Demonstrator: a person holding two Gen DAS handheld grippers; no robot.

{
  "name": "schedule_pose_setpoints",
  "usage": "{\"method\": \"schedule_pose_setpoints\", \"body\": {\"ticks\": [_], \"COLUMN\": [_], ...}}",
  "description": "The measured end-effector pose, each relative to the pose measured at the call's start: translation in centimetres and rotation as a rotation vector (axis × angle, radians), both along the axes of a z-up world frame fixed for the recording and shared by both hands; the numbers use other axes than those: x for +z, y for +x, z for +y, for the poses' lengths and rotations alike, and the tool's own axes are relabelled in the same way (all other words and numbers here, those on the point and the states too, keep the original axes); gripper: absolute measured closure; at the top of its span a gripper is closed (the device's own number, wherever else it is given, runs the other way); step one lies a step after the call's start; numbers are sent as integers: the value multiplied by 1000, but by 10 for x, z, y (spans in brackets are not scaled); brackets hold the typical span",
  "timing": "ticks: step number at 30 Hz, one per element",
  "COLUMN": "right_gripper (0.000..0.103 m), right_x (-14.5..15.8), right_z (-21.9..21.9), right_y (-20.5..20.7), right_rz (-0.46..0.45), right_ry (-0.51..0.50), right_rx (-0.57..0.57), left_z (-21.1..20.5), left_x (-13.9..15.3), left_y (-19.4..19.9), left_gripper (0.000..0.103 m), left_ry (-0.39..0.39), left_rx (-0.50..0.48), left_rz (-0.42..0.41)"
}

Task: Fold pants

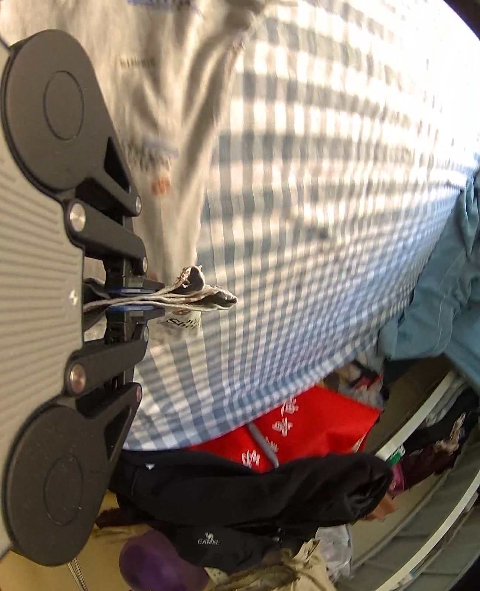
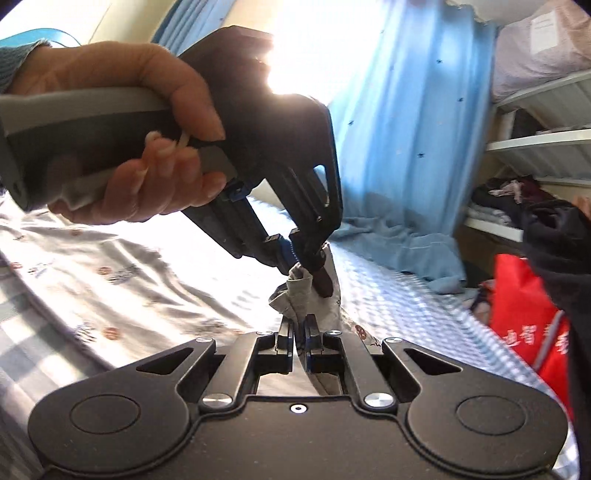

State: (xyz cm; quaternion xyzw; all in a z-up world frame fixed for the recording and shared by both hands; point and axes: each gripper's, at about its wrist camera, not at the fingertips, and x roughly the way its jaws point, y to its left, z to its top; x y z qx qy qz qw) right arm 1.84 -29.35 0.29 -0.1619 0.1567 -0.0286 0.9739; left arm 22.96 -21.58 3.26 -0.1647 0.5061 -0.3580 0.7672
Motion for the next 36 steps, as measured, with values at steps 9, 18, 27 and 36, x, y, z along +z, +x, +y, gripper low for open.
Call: {"method": "schedule_pose_setpoints", "body": {"ticks": [9,18,27,36], "right_gripper": [99,99,99,99], "right_x": [-29,-49,-28,6], "right_z": [32,43,40,73], "right_y": [17,22,16,14], "right_rz": [119,162,94,58], "right_ry": [19,41,60,116], "right_rx": [49,38,43,140], "left_z": [38,43,51,102], "left_x": [-52,-73,-34,8], "left_y": [-2,-9,-19,-23], "left_gripper": [97,96,97,97], "left_ry": [15,45,15,38], "left_rx": [25,11,28,43], "left_rz": [-19,-61,-153,-229]}}
